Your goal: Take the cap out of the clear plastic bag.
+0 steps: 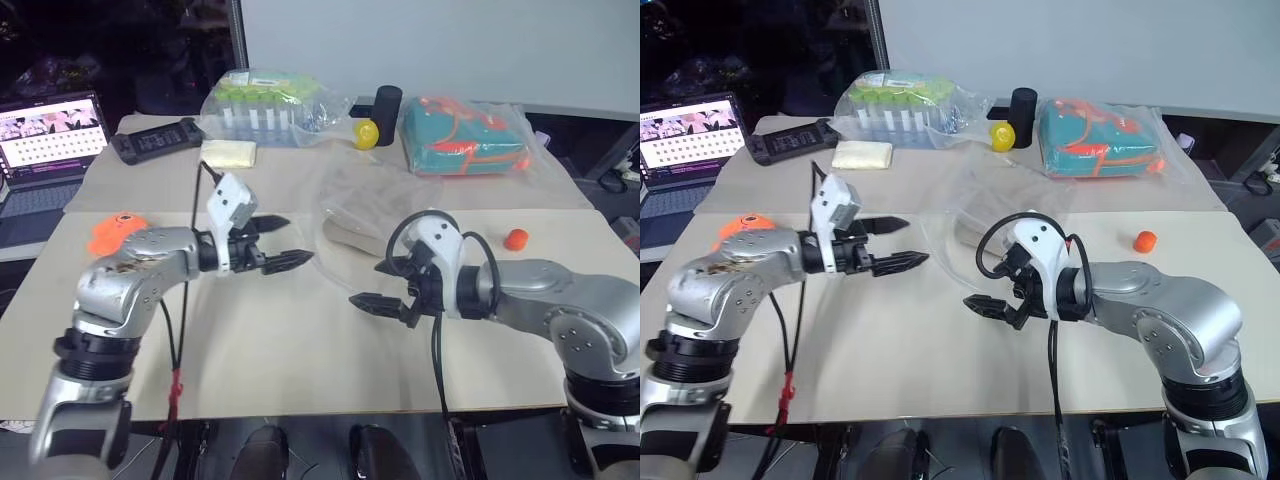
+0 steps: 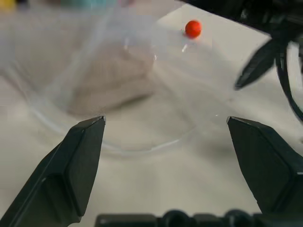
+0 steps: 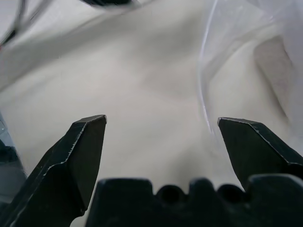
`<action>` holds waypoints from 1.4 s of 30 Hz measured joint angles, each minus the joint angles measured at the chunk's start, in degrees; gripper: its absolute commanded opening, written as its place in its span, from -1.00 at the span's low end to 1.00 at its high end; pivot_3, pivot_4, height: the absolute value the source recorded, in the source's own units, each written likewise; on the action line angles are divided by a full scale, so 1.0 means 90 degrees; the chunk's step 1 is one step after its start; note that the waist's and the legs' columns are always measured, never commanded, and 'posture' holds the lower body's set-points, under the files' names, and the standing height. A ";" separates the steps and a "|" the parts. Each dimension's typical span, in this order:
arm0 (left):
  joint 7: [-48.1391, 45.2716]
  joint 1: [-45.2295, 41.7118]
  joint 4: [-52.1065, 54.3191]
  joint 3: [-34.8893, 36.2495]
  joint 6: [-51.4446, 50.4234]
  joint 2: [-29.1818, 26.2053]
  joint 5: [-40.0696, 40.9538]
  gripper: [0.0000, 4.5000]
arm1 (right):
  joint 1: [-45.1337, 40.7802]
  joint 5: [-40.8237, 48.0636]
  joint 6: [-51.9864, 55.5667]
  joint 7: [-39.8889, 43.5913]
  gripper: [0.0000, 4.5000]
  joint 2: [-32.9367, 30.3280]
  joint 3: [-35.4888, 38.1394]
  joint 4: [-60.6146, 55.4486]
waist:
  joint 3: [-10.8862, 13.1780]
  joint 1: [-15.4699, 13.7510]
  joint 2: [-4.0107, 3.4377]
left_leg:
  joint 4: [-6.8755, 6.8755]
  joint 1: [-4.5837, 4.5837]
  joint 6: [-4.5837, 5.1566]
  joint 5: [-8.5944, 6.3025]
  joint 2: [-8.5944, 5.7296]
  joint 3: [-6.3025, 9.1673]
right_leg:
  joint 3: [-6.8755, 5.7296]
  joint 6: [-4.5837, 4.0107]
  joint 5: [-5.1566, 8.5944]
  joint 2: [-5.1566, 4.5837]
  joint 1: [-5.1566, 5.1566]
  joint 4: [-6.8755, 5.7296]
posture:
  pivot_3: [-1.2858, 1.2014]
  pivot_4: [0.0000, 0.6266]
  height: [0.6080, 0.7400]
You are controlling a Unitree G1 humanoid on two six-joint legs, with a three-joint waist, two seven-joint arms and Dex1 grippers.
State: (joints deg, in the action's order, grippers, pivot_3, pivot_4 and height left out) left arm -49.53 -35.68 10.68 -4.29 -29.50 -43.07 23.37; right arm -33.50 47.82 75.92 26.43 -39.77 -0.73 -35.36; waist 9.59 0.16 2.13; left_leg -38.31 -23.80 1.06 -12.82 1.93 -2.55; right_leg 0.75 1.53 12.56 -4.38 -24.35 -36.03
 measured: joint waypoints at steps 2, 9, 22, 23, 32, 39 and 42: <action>0.0025 -0.0208 -0.0574 -0.0226 0.1374 -0.0111 -0.0923 0.96 | -0.0003 -0.0036 -0.0048 0.0007 1.00 0.0023 -0.0015 0.0001 | 0.0000 -0.0028 0.0000 | 0.0000 0.0002 0.0000 0.0000 0.0000 -0.0009 | -0.0001 -0.0001 0.0000 0.0001 0.0003 -0.0001 | 0.03 -0.52 1.00; 0.0862 -0.1648 -0.3795 -0.0989 0.5857 0.0456 -0.3315 0.96 | 0.0075 0.0292 0.0209 -0.0231 1.00 0.0558 0.0111 -0.0079 | 0.0000 -0.0123 0.0000 | -0.0012 -0.0031 0.0008 -0.0004 0.0003 -0.0014 | -0.0015 0.0006 -0.0001 -0.0003 -0.0005 0.0009 | 0.03 -0.52 1.00; 0.1448 -0.3157 -0.7506 -0.1640 0.8232 0.2099 -0.4385 0.63 | 0.0381 0.1836 0.1108 -0.1420 1.00 0.1139 0.0943 -0.0662 | 0.0000 -0.0066 0.0000 | -0.0074 -0.0069 0.0054 -0.0031 0.0003 -0.0011 | -0.0012 0.0046 -0.0025 -0.0004 -0.0008 0.0000 | 0.03 -0.52 1.00; 0.1512 -0.3270 -0.7693 -0.1640 0.8255 0.2214 -0.4432 0.50 | 0.0378 0.1832 0.1113 -0.1626 1.00 0.1331 0.0931 -0.0621 | 0.0000 -0.0062 0.0000 | -0.0074 -0.0070 0.0054 -0.0031 0.0002 -0.0012 | -0.0012 0.0046 -0.0025 -0.0004 -0.0008 -0.0001 | 0.03 -0.52 1.00; 0.1061 -0.3705 -0.8173 -0.1514 0.8234 0.2786 -0.4166 -0.94 | 0.0075 -0.0253 0.0052 -0.3106 1.00 0.2321 -0.0323 0.0099 | -0.0001 -0.0014 0.0000 | -0.0074 -0.0079 0.0057 -0.0033 -0.0001 -0.0015 | -0.0011 0.0047 -0.0025 -0.0005 -0.0018 -0.0005 | 0.03 -0.52 1.00; 0.0377 -0.3714 -0.8213 -0.1388 0.8110 0.2823 -0.3949 -0.97 | 0.0028 -0.2724 -0.1764 -0.2929 1.00 0.1142 -0.2600 0.0595 | -0.0001 0.0045 0.0000 | -0.0077 -0.0090 0.0057 -0.0033 -0.0003 -0.0016 | -0.0011 0.0048 -0.0024 -0.0005 -0.0029 -0.0004 | 0.03 -0.52 1.00; 0.0398 -0.3854 -0.8292 -0.1380 0.8043 0.2819 -0.3991 -0.97 | 0.0028 -0.3621 -0.2601 -0.2651 1.00 0.0901 -0.3146 0.0833 | -0.0001 0.0060 0.0000 | -0.0076 -0.0090 0.0058 -0.0033 -0.0002 -0.0014 | -0.0011 0.0048 -0.0025 -0.0004 -0.0029 -0.0002 | 0.03 -0.52 1.00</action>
State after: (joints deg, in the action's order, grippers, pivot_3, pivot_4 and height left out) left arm -45.95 -70.36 -63.95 -16.71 42.89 -17.69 -12.55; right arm -33.26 15.24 52.51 2.57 -31.66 -29.04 -27.86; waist 9.59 0.70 2.13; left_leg -39.00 -24.61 1.57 -13.12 1.90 -2.68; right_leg 0.65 1.96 12.34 -4.41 -24.61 -36.05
